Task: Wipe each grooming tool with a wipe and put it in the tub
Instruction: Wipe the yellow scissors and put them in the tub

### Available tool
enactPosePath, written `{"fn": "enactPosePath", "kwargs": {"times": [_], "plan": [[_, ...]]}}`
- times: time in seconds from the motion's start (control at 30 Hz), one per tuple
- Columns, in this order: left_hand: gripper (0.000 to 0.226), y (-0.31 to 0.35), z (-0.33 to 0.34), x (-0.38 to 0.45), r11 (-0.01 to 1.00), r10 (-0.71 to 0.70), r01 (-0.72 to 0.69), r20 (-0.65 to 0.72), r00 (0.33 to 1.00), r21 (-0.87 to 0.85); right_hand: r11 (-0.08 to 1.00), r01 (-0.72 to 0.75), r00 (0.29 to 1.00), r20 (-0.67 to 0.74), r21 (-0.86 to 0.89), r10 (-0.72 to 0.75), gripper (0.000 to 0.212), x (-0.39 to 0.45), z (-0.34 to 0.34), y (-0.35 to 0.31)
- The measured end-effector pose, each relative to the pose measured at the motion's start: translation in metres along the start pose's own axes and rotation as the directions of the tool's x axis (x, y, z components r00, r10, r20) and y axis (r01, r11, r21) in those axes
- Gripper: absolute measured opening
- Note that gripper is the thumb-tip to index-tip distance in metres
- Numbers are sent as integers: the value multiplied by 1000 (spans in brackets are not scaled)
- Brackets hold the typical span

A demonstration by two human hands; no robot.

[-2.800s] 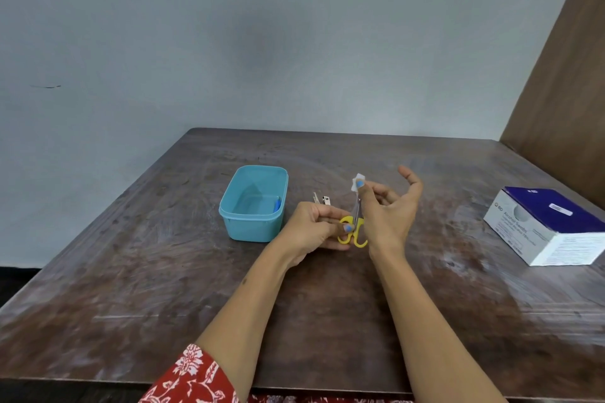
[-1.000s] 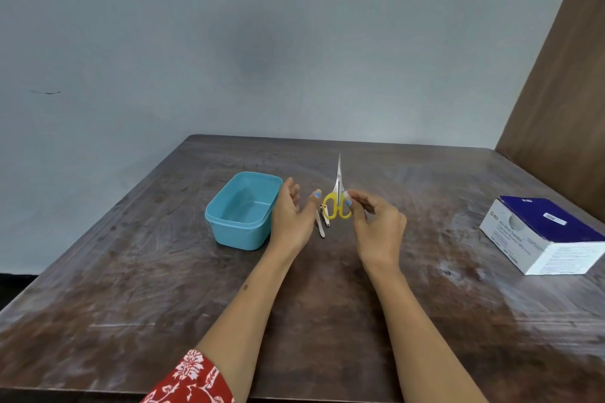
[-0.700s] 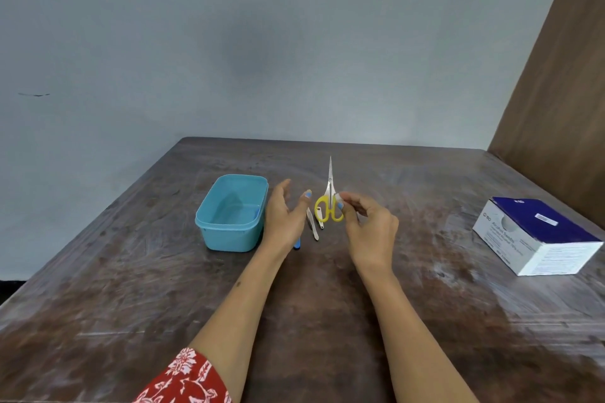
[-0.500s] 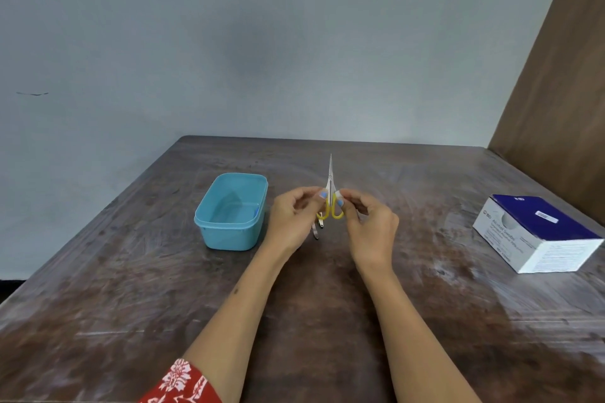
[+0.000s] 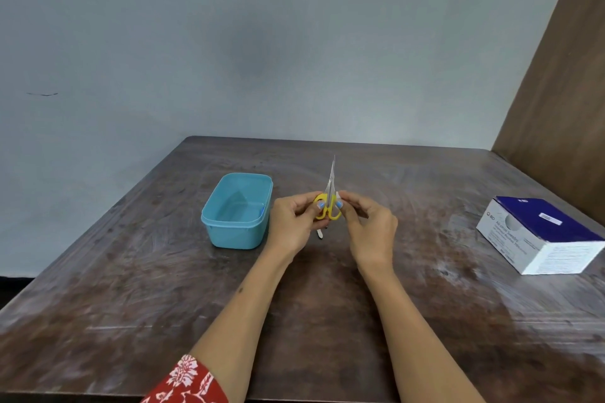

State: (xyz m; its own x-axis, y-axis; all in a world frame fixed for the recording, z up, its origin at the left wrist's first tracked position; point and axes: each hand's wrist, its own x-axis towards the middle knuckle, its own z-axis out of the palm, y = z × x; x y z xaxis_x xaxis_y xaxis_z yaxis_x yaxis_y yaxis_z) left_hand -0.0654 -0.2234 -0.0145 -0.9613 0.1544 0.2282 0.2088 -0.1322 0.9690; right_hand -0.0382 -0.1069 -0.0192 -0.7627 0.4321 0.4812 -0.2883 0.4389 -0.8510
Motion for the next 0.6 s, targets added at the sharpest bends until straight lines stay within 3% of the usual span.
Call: {"fn": "enactPosePath", "kwargs": {"times": [0.17,0.33,0.5,0.6], "plan": [[20,-1,-1,2,994,1,-9,-77,997,-110,989,-123,991,58,84,119,15,0,4,4],[24,-1,0,0,996,-11,7,-51,999,-86,986,-95,995,-17,137,98,16,0,3,3],[25,0,1,1,993,12,-27,-130,991,-117,948,-221,974,102,230,203,8,-1,5,2],[26,-1,2,0,997,26,-35,-127,992,-68,939,-209,978,40,274,206,10,-1,5,1]]}}
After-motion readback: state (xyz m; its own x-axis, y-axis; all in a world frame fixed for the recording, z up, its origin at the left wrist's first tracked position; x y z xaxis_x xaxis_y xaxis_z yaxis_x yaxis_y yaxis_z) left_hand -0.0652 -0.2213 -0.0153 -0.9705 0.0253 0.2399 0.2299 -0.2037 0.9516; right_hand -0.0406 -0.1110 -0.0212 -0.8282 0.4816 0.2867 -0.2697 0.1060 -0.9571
